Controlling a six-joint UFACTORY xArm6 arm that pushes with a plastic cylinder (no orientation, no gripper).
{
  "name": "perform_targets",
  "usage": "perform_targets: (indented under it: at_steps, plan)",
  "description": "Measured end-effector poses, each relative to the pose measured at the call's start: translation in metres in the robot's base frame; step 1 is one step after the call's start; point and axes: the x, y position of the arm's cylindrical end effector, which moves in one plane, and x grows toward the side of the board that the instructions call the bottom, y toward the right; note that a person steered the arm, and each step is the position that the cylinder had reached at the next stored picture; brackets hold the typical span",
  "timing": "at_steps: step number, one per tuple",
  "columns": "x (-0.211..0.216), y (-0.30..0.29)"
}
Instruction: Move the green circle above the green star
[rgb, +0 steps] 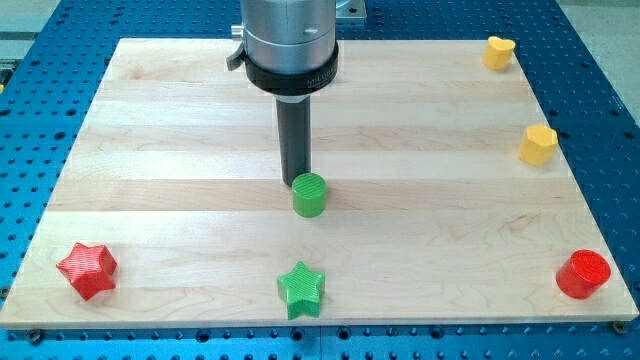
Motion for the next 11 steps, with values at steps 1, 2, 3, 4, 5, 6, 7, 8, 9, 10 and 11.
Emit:
perform_targets:
  at_steps: [1, 2, 3, 4, 5, 6, 7, 8, 9, 10, 11]
  plan:
    - [-0.030, 0.012]
    - [-0.004, 0.012]
    - [0.032, 0.012]
    - [0.066, 0.007]
    - [0.069, 0.007]
    - [0.070, 0.007]
    - [0.073, -0.008]
    - [0.059, -0.074]
    - [0.038, -0.157]
    - [0.034, -0.241]
    - [0.038, -0.282]
